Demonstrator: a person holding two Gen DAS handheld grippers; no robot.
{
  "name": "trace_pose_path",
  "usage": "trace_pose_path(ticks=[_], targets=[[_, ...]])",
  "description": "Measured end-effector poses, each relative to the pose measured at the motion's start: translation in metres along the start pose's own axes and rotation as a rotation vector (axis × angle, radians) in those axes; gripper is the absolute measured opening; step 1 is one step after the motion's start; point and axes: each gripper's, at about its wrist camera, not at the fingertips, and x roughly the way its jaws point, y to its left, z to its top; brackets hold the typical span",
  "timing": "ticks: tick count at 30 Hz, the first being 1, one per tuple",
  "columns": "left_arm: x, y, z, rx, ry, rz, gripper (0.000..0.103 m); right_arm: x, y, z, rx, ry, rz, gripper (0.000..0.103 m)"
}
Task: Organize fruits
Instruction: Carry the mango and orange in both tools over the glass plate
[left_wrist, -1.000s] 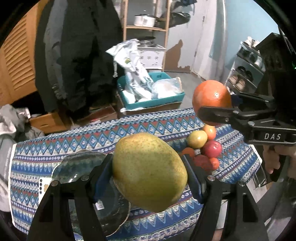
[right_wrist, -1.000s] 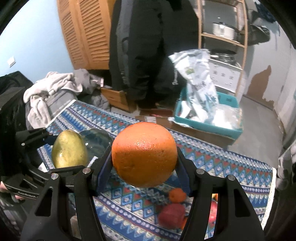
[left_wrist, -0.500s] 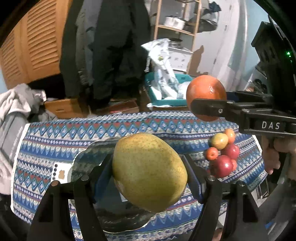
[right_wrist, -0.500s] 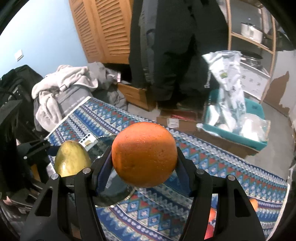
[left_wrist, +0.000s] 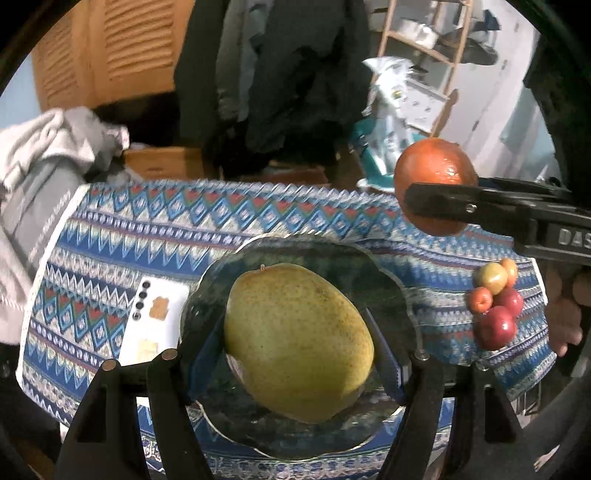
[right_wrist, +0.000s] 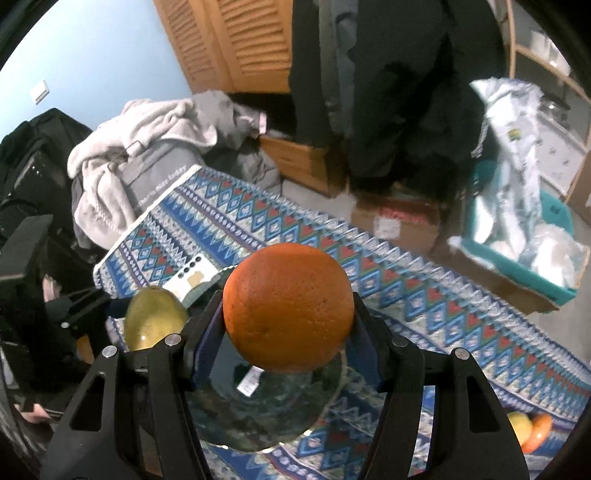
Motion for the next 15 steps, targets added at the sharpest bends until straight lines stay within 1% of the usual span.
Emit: trace_pose_path(ticks=[3, 8, 15], targets=[[0.013, 0.011, -0.005, -0.025, 0.038, 0.016, 0.075, 0.019, 0.004, 0.0, 0.012, 0.04, 0.015, 0.064], [0.031, 0.028, -0.014, -0.075, 0.09, 0.024, 0.075, 0.049, 0.008, -0.006, 0.015, 0.102, 0.008, 0.064], [0.059, 0.031, -0.028, -0.074, 0.164, 0.047, 0.075, 0.082, 0.007, -0.026, 0.024, 0.196, 0.011, 0.064]])
